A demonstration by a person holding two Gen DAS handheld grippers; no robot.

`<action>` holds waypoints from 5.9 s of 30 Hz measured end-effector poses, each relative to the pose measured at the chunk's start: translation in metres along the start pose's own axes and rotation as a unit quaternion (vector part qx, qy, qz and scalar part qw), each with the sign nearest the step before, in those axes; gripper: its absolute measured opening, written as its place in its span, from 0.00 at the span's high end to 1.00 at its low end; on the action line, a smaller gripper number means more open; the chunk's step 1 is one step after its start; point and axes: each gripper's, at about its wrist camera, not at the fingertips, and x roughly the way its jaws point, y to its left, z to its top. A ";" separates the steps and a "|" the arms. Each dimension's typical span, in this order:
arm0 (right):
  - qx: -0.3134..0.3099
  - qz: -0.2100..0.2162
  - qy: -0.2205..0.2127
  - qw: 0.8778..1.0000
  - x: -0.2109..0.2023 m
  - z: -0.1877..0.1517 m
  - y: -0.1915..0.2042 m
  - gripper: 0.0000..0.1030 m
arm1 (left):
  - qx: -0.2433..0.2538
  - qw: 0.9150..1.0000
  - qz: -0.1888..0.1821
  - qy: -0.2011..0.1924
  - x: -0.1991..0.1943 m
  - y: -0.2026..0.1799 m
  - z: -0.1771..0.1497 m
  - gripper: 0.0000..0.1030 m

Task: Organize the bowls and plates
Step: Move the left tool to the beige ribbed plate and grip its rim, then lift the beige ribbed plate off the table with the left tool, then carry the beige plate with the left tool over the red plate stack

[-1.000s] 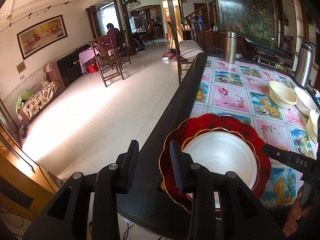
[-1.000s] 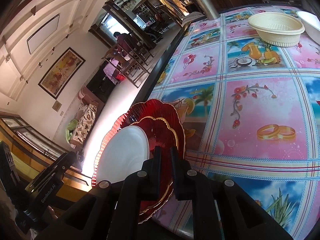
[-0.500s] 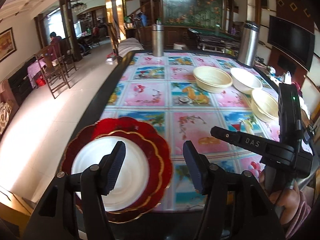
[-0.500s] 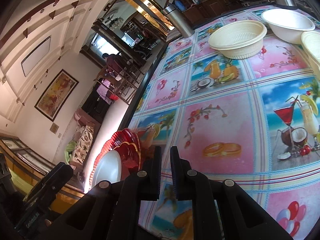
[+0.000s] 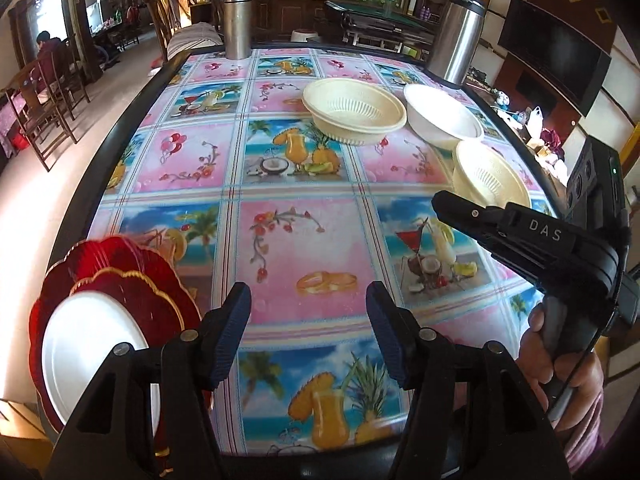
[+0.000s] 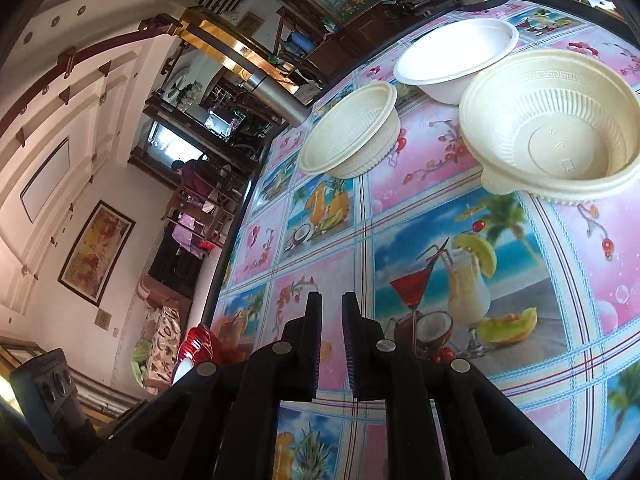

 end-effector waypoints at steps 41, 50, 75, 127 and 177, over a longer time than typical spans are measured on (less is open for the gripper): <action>0.138 -0.054 -0.003 0.989 0.096 0.155 -0.046 0.61 | -0.141 0.972 -0.125 0.138 0.189 0.032 0.212 0.40; 0.142 -0.051 -0.020 0.988 0.100 0.156 -0.053 0.53 | -0.136 0.975 -0.120 0.132 0.189 0.030 0.218 0.40; 0.132 -0.050 -0.030 0.990 0.099 0.156 -0.054 0.61 | -0.125 0.978 -0.115 0.118 0.187 0.025 0.217 0.40; 0.115 -0.047 -0.013 0.992 0.112 0.151 -0.048 0.90 | -0.111 0.987 -0.047 0.104 0.166 0.039 0.180 0.92; 0.078 -0.037 0.017 0.996 -0.024 0.003 -0.067 0.91 | -0.098 0.990 -0.091 0.041 0.046 -0.004 -0.011 0.91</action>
